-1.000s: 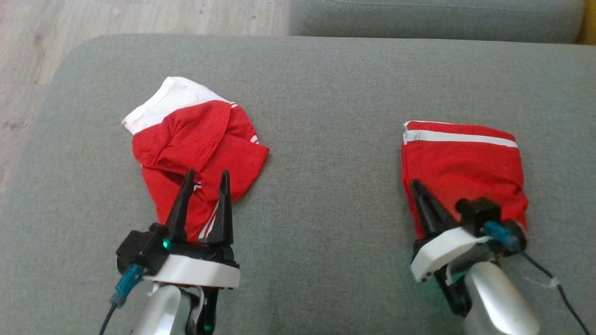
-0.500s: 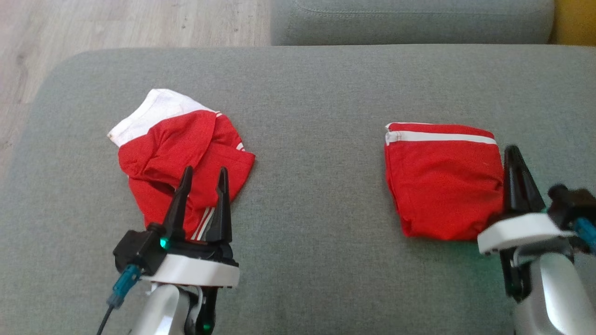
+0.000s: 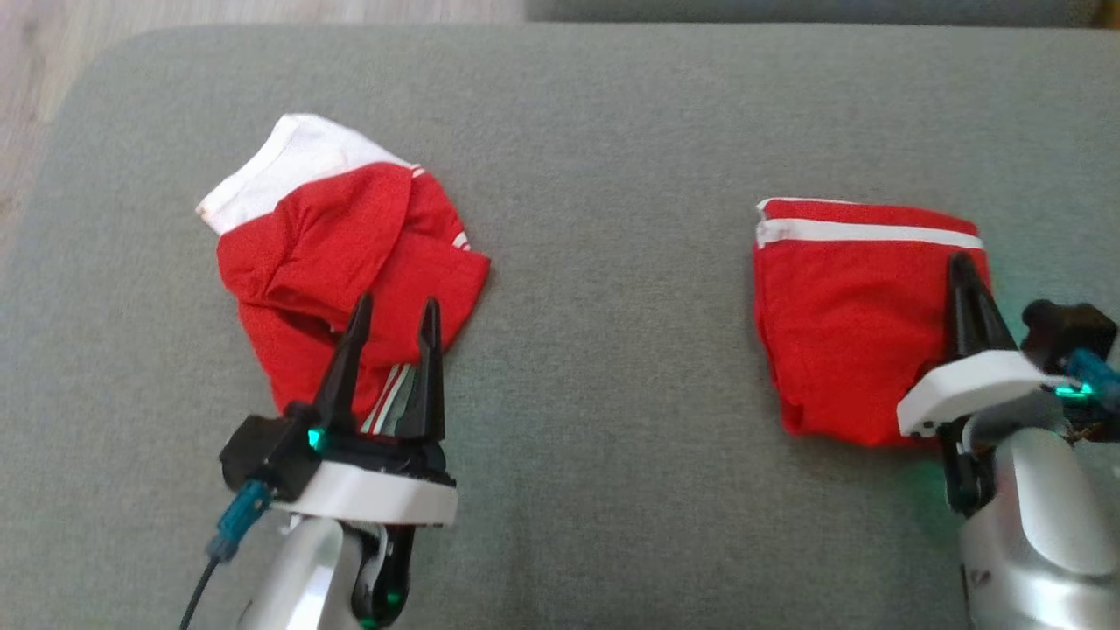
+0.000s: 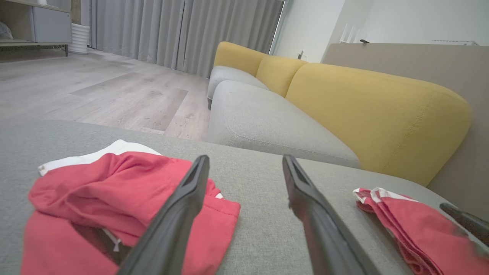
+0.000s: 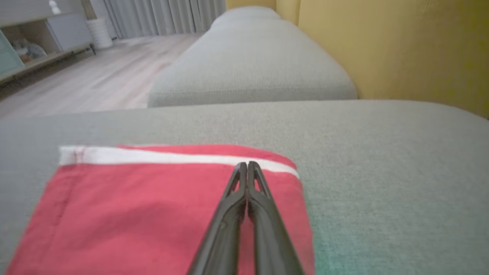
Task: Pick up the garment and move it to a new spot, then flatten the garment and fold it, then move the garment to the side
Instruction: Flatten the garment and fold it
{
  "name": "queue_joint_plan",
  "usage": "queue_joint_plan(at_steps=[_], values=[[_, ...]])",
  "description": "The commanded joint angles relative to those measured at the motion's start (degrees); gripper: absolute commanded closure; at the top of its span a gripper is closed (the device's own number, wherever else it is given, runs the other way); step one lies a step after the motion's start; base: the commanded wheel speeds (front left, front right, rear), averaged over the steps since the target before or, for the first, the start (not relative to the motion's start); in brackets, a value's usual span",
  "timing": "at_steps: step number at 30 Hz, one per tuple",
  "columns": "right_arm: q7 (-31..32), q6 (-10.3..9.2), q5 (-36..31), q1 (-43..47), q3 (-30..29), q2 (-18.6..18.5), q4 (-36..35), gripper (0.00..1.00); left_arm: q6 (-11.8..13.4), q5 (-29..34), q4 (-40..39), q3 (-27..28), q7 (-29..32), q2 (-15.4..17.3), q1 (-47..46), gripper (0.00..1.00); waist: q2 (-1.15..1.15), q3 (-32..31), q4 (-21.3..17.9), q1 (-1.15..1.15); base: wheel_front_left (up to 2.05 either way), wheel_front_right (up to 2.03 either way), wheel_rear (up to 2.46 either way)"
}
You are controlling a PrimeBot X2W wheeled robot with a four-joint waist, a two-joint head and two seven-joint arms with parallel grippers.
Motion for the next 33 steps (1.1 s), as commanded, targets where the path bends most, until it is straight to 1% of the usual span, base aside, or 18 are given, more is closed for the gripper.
queue_joint_plan(at_steps=[1, 4, 8, 11, 14, 16, 19, 22, 27, 33], values=[[1.2, -0.04, -1.1, -2.1, 0.6, -0.2, 0.7, 1.00, -0.2, 0.4, -1.7, 1.4, -0.5, 0.2, -2.5, 0.00, 0.00, 1.2, 1.1, -0.01, 0.00, 0.00, 0.00], [1.5, -0.04, -2.5, -3.9, -0.6, -0.2, 5.4, 1.00, -0.4, 0.4, -1.5, 1.3, -0.5, 0.2, -2.8, 0.00, 0.00, 2.0, 1.9, -0.01, 0.00, 0.00, 0.00], [-1.3, -0.04, -2.7, -6.1, 0.5, -0.2, 8.3, 1.00, -0.6, 0.5, -1.3, 1.6, -0.5, 0.2, -3.3, 0.00, 0.00, 2.4, 2.4, -0.01, 0.00, 0.00, 0.00], [-3.5, -0.04, 0.0, -7.4, 4.1, -0.2, 8.4, 1.00, -0.7, 0.5, -1.1, 1.9, -0.5, 0.2, -3.4, 0.00, 0.00, 2.3, 2.3, -0.01, 0.00, 0.00, 0.00], [-4.5, -0.04, 2.6, -7.8, 9.3, -0.2, 8.1, 1.00, -0.7, 0.4, -1.0, 1.9, -0.5, 0.2, -3.5, 0.00, 0.00, 2.0, 2.1, -0.01, 0.00, 0.00, 0.00], [-4.6, -0.04, 2.8, -7.6, 12.2, -0.2, 9.2, 1.00, -0.6, 0.2, -1.0, 1.7, -0.5, 0.2, -3.6, 0.00, 0.00, 1.8, 2.1, -0.01, 0.00, 0.00, 0.00], [-3.8, -0.04, 2.8, -7.7, 14.5, -0.2, 12.1, 1.00, -0.5, -0.1, -0.9, 1.3, -0.5, 0.2, -3.6, 0.00, 0.00, 1.2, 2.1, -0.01, 0.00, 0.00, 0.00], [-3.7, -0.04, 3.6, -8.2, 15.3, -0.2, 13.7, 1.00, -0.3, -0.2, -0.9, 1.2, -0.5, 0.2, -3.6, 0.00, 0.00, 0.7, 1.9, -0.01, 0.00, 0.00, 0.00], [-4.6, -0.04, 5.0, -8.6, 15.0, -0.2, 12.7, 1.00, -0.1, -0.1, -0.8, 1.8, -0.5, 0.2, -3.1, 0.00, 0.00, -0.5, 1.2, -0.01, 0.00, 0.00, 0.00], [-5.2, -0.04, 5.6, -6.3, 12.7, -0.2, 6.8, 1.00, 0.2, -0.2, -0.7, 2.7, -0.5, 0.2, -2.0, 0.00, 0.00, -3.3, -0.3, -0.01, 0.00, 0.00, 0.00]])
